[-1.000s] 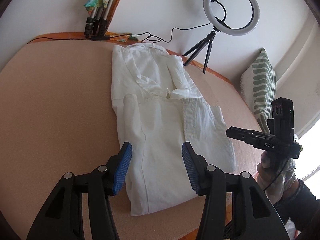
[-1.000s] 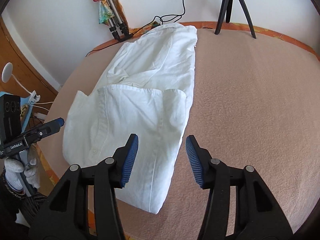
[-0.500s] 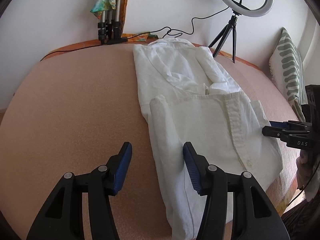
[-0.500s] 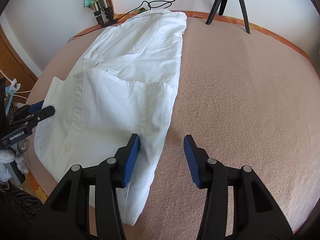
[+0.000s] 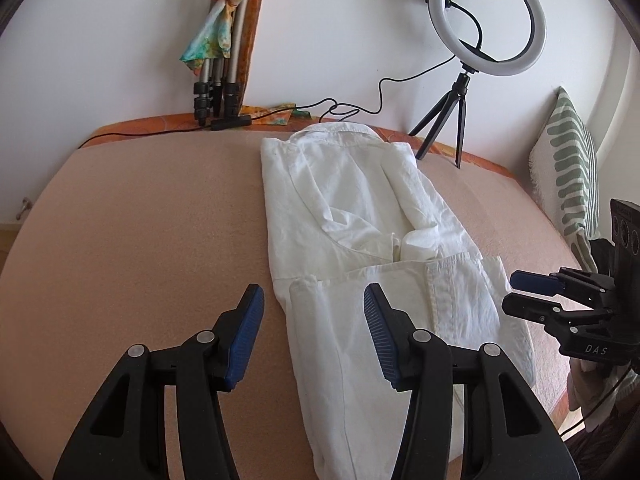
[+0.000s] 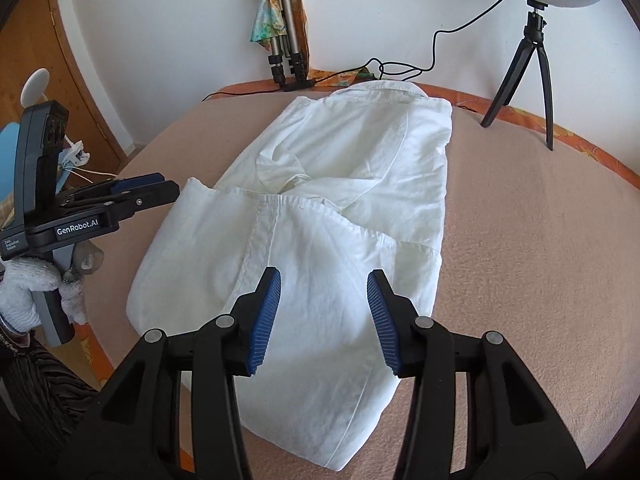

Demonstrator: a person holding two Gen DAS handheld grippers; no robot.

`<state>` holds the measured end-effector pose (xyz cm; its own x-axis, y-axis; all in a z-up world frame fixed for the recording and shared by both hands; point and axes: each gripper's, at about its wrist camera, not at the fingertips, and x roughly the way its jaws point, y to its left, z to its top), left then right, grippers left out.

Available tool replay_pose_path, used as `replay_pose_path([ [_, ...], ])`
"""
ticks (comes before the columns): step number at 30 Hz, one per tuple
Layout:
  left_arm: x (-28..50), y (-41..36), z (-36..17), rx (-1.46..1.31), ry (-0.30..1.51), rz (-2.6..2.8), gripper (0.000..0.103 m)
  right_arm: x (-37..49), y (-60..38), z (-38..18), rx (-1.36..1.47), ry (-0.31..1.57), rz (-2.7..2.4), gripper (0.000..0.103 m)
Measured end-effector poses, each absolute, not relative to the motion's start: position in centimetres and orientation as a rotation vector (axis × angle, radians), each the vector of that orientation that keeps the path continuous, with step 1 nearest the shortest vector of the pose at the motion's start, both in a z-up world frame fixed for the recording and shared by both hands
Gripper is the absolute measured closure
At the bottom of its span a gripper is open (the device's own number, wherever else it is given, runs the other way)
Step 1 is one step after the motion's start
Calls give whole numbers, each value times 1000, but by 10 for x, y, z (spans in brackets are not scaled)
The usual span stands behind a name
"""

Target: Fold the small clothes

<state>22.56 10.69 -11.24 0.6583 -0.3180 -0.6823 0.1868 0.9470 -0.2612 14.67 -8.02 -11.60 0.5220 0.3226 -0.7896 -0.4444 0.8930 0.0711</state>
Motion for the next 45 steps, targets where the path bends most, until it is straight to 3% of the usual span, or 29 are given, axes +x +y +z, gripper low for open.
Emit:
replay_pose_path([
  [5,258,119,-108,-219,807,-293,52,177,-103,-110,-27,948,448,56],
  [15,345,139,-121,-263,859,-306,51,268,-120,-115,-44,999,415,55],
  [26,422,145,-160,-503,935,-424,51,371,-162,-157,303,1119,503,55],
  [29,429,142,-164,-534,919,-458,54,372,-166,-166,389,1143,581,55],
  [32,438,139,-167,-571,922,-483,76,364,-164,-168,403,1150,640,55],
  [33,438,138,-168,-565,917,-472,87,362,-162,-169,399,1152,649,57],
  [34,440,136,-168,-552,909,-462,96,359,-160,-170,387,1151,647,71],
  [35,440,134,-168,-540,901,-448,97,357,-157,-171,368,1157,644,95],
  [38,439,135,-163,-520,863,-407,101,357,-155,-168,341,1146,616,100],
  [43,443,140,-165,-504,873,-396,101,363,-167,-169,308,1149,576,100],
  [45,444,143,-163,-508,863,-393,94,362,-171,-163,295,1120,571,100],
])
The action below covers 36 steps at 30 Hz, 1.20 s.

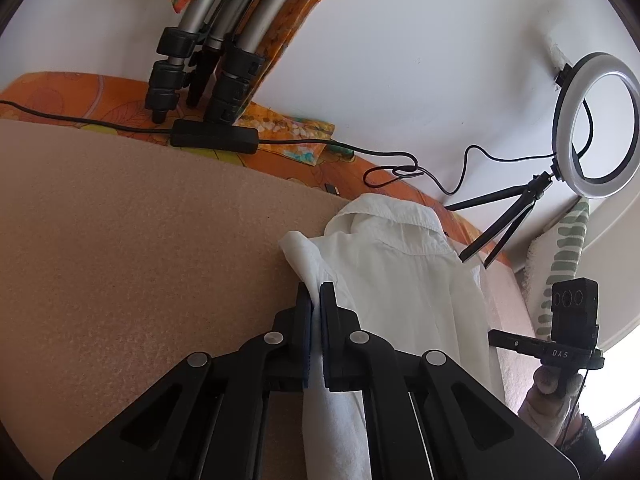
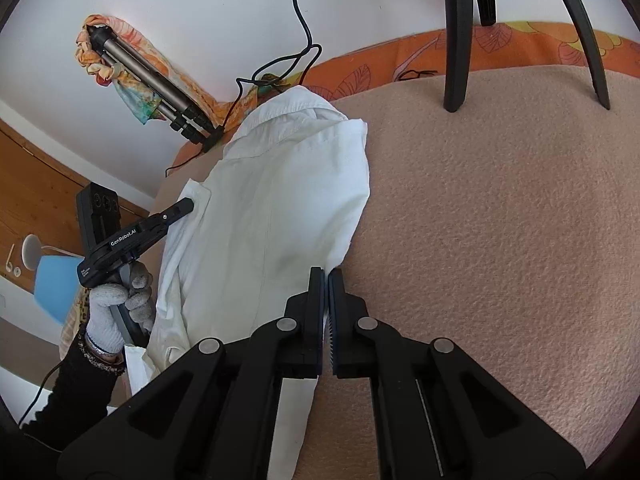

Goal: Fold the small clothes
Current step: 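Grasp the shirt collar with the right tool and lift it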

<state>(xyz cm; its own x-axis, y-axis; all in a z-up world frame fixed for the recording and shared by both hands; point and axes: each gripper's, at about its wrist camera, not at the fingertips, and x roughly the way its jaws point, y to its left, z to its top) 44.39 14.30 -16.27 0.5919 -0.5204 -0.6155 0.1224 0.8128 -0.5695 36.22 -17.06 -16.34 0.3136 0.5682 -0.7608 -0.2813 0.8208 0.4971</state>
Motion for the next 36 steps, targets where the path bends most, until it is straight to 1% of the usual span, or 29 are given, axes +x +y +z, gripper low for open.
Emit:
replay_pose_path([
  [1,444,146,-162,-528,856,-396,81,362,-172,-160,286,1104,561,100],
  [3,446,153,-161,-578,843,-412,65,368,-175,-155,322,1088,560,94],
  [4,448,154,-160,-588,844,-418,65,373,-176,-155,342,1096,561,79],
  [5,451,153,-160,-582,856,-423,65,377,-178,-153,359,1088,556,61],
  [6,453,150,-161,-575,870,-431,65,382,-178,-151,364,1071,546,56],
  [9,460,142,-166,-559,912,-447,65,399,-174,-149,367,1064,548,56],
  [11,463,137,-166,-553,904,-461,65,410,-170,-153,376,1082,567,56],
  [12,464,135,-166,-552,904,-472,68,416,-167,-155,368,1092,559,56],
  [13,466,133,-167,-549,904,-479,68,420,-164,-158,363,1098,553,56],
  [14,467,131,-167,-537,902,-474,73,424,-162,-162,363,1107,553,56],
  [15,470,128,-169,-529,913,-482,88,426,-160,-165,364,1111,553,56],
  [16,472,126,-171,-526,924,-490,98,428,-159,-164,363,1092,558,57],
  [17,472,126,-171,-527,922,-491,98,430,-157,-164,364,1094,574,73],
  [18,472,126,-171,-530,916,-493,99,432,-155,-165,367,1106,591,85],
  [19,471,129,-170,-543,905,-495,100,434,-153,-166,361,1115,593,95],
  [23,463,141,-159,-578,852,-502,100,431,-150,-156,327,1081,596,99],
  [36,416,140,-81,-476,695,-530,100,390,-141,-71,251,921,667,100],
])
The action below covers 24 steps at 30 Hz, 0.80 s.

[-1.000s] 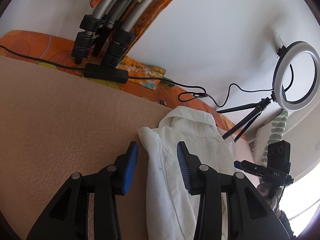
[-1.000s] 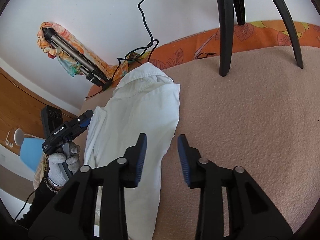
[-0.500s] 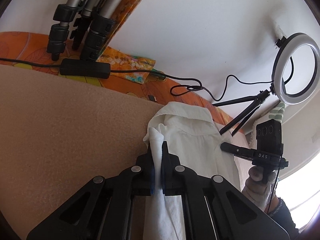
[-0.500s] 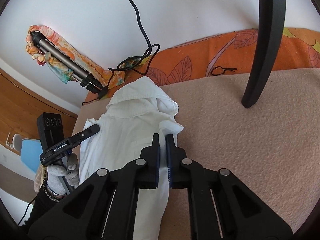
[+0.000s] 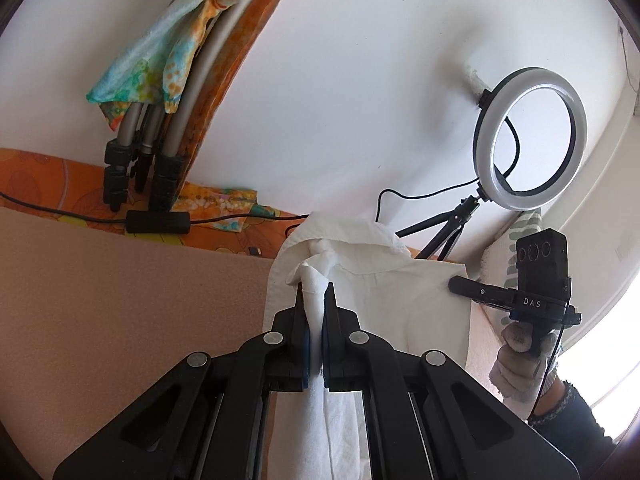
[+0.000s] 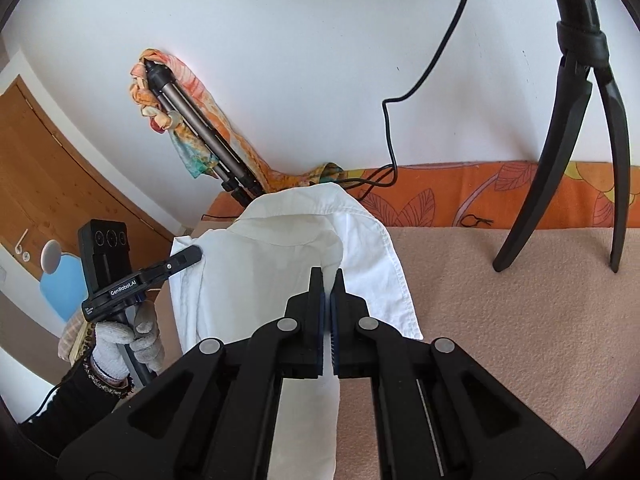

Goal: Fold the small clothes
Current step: 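Grasp the shirt collar with the right tool and lift it, then fold the lifted collar end down over the hem with the right tool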

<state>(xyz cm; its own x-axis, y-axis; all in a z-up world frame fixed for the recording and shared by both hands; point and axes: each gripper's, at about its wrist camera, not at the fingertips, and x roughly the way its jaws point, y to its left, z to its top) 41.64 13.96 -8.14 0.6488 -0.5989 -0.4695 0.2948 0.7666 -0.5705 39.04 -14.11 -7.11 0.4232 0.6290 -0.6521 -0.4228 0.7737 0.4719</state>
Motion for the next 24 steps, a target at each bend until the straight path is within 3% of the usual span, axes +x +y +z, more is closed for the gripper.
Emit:
replay_pose_path([
  [11,315,137,-40,-335,619,-547,100,287,-149,-11,190,830,718,100],
  [24,196,121,-71,-197,673,-553,100,149,-142,-33,99,841,728,100],
])
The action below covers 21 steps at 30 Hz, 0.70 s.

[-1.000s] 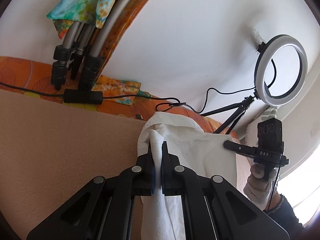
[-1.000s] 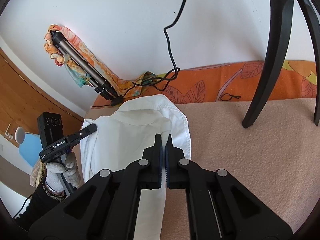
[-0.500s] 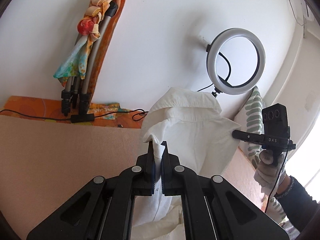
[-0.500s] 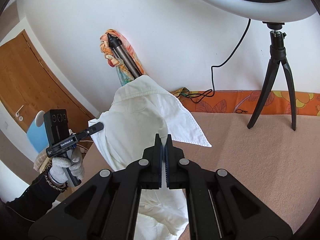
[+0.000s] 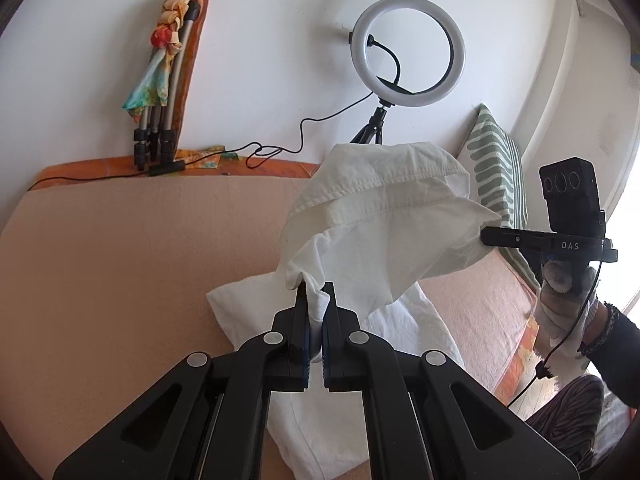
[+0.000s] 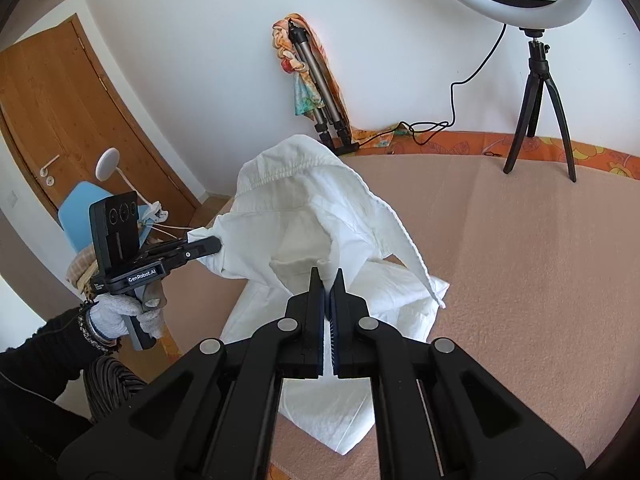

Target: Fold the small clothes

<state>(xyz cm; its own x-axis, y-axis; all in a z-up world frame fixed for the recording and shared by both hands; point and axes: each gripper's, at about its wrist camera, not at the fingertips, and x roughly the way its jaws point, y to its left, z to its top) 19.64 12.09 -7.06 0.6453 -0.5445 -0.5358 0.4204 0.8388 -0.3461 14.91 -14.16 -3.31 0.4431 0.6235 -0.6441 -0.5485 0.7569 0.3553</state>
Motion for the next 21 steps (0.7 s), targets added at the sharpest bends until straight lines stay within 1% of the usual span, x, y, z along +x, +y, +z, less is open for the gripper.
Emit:
replay_pose_path([
  [4,173,116,-90,-115,675,-549,100,118,-141,-55,33,854,688,100],
  [7,159,109,-106,-37,727,-555,99,98,-140,-78,-19,891,679,100],
  [12,128,116,-114,50,767,-546,96,71,-139,-104,-158,942,636,97],
  [13,122,121,-113,45,772,-541,96,67,-141,-105,-174,943,632,95],
  [15,113,131,-110,28,778,-531,96,60,-147,-104,-167,968,645,86],
  [17,105,139,-103,11,764,-517,96,50,-153,-99,-178,958,650,68],
  [19,101,143,-94,-1,733,-506,96,41,-160,-91,-178,925,649,66],
  [21,105,140,-86,-8,712,-502,96,44,-166,-83,-110,909,650,66],
])
